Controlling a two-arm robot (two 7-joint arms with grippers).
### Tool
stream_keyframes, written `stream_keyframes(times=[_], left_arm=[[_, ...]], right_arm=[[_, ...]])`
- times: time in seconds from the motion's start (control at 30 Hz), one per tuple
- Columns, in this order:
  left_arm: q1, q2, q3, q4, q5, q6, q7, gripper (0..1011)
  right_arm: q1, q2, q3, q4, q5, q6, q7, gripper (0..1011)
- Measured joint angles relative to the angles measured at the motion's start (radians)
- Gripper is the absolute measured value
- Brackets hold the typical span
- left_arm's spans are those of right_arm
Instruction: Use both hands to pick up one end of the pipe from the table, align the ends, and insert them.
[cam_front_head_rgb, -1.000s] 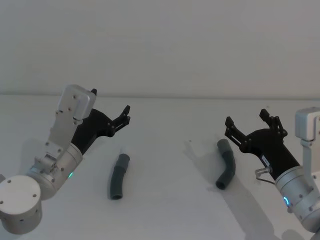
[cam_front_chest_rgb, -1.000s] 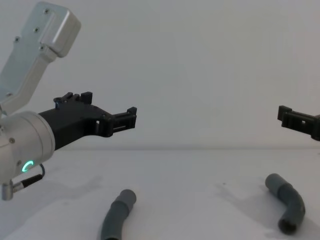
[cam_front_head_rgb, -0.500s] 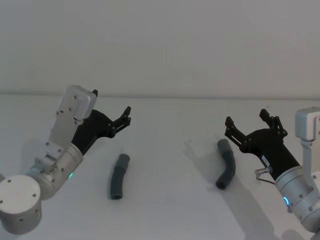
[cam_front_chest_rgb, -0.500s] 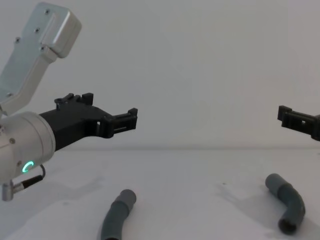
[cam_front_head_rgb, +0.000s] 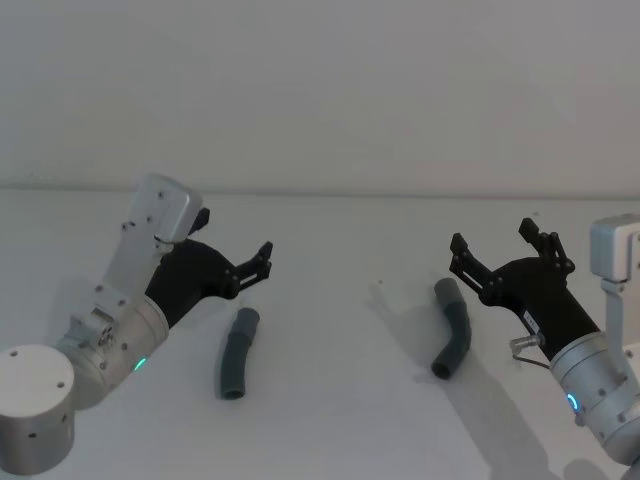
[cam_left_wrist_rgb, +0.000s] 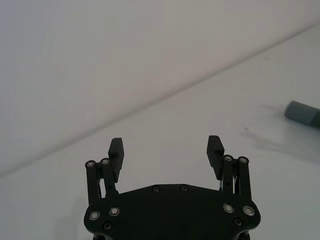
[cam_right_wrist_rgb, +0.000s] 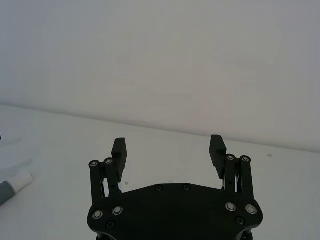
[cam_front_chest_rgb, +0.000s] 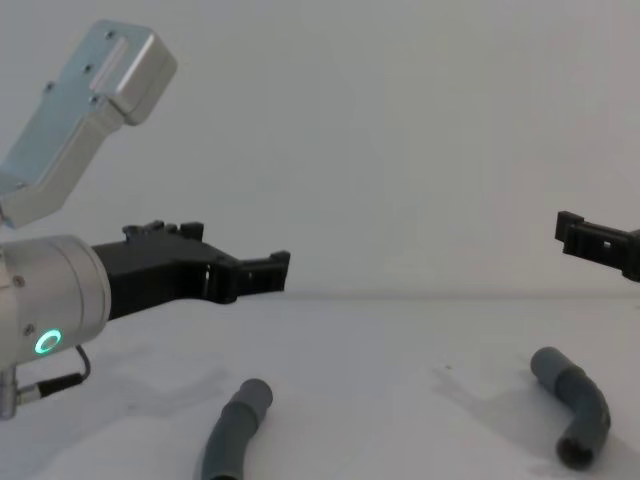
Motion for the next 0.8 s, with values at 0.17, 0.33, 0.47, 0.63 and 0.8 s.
stream_keyframes(times=[0.17,0.33,0.47,0.63,0.8], left_arm=[[0.017,0.008,-0.006,-0.044,-0.028,0.086,-0.014,1001],[0.036,0.017,-0.011,-0.086,-0.042,0.157,-0.016,1001],[0.059,0.023,-0.018,-0.125,-0.051,0.218,-0.006,1001],[0.085,0.026,-0.025,-0.161,-0.056,0.267,0.009,1001],[0.110,0.027,-0.033,-0.190,-0.061,0.316,0.023,1001]], right_arm=[[0.000,0.000,0.000,0.000,0.000,0.000,0.000,1002],[0.000,0.000,0.000,0.000,0.000,0.000,0.000,1002],[0.000,0.000,0.000,0.000,0.000,0.000,0.000,1002],[0.000,0.000,0.000,0.000,0.000,0.000,0.000,1002],[0.000,0.000,0.000,0.000,0.000,0.000,0.000,1002]])
